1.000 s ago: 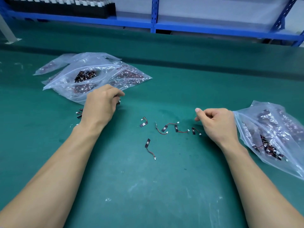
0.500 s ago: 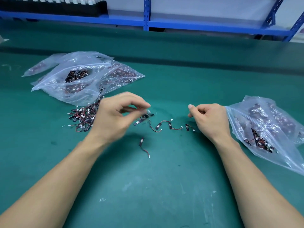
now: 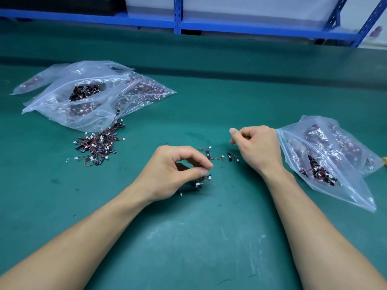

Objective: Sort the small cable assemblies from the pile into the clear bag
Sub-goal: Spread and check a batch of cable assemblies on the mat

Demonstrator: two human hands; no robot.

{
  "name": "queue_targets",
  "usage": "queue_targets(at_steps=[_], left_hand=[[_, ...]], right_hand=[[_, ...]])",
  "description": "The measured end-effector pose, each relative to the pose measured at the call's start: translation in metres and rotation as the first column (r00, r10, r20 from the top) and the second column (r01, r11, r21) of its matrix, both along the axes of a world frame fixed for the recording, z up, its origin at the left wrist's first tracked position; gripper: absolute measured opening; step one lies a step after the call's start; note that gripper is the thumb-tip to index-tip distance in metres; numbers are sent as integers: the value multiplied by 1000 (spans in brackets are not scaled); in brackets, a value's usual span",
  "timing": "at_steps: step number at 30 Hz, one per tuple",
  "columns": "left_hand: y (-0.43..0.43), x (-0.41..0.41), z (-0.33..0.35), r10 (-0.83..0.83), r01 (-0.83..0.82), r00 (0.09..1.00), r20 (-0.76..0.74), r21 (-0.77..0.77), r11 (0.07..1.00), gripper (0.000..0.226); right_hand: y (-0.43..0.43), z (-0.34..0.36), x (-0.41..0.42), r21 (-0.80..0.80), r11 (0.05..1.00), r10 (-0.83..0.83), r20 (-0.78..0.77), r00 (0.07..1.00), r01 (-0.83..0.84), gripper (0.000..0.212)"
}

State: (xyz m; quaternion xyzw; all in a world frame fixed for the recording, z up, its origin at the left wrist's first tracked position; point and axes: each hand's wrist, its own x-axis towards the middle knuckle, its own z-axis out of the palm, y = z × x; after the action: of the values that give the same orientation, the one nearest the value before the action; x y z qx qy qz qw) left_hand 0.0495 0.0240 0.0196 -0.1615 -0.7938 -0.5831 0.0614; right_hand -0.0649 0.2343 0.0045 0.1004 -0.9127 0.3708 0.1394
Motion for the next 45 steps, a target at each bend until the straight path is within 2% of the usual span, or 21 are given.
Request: queue_targets(at_steps=[8,12,15,17,19,21,25,31,35,39,45], left_hand=[[-1,-1,-1,17,-18,1000,22,38,999,18],[-2,-3,0,44,-44,999,5,87,995,17],[-4,-5,2,78,-78,997,5,158,984,17],[-6,-6,3,97,-97,995,11,236,967,19],[-8,-7,4,105,-105,994,16,304,947,21],[-9,-8,4,94,-101,995,38,368,924,23],[-11,-10,4,68,-94,995,75,442,892,25],[-13,-10,4,31,-69,996,90,466,882,25],[-12,-9,4,10,-47,997,83,461,886,26],[-15,-10,4,7,-44,997,80,474,879,26],[-16,-10,3,1,-47,995,96,481,875,21]], right_hand=[[-2,3,2,-15,1000,12,-23,1000,-12,38],[-4,12,10,-135,973,188,-14,982,-188,34],[-7,24,22,-231,880,435,50,899,-414,31],[-8,30,28,-238,821,556,128,821,-519,33],[-10,34,32,-208,786,616,200,762,-582,39],[-14,35,35,-147,763,645,228,729,-629,33],[-15,34,35,-157,741,671,230,705,-653,11],[-15,35,35,-247,722,692,258,674,-647,25],[-20,34,38,-250,714,700,242,672,-654,18],[-24,34,40,-269,706,708,243,663,-655,21],[-21,36,40,-279,678,735,239,634,-681,10]])
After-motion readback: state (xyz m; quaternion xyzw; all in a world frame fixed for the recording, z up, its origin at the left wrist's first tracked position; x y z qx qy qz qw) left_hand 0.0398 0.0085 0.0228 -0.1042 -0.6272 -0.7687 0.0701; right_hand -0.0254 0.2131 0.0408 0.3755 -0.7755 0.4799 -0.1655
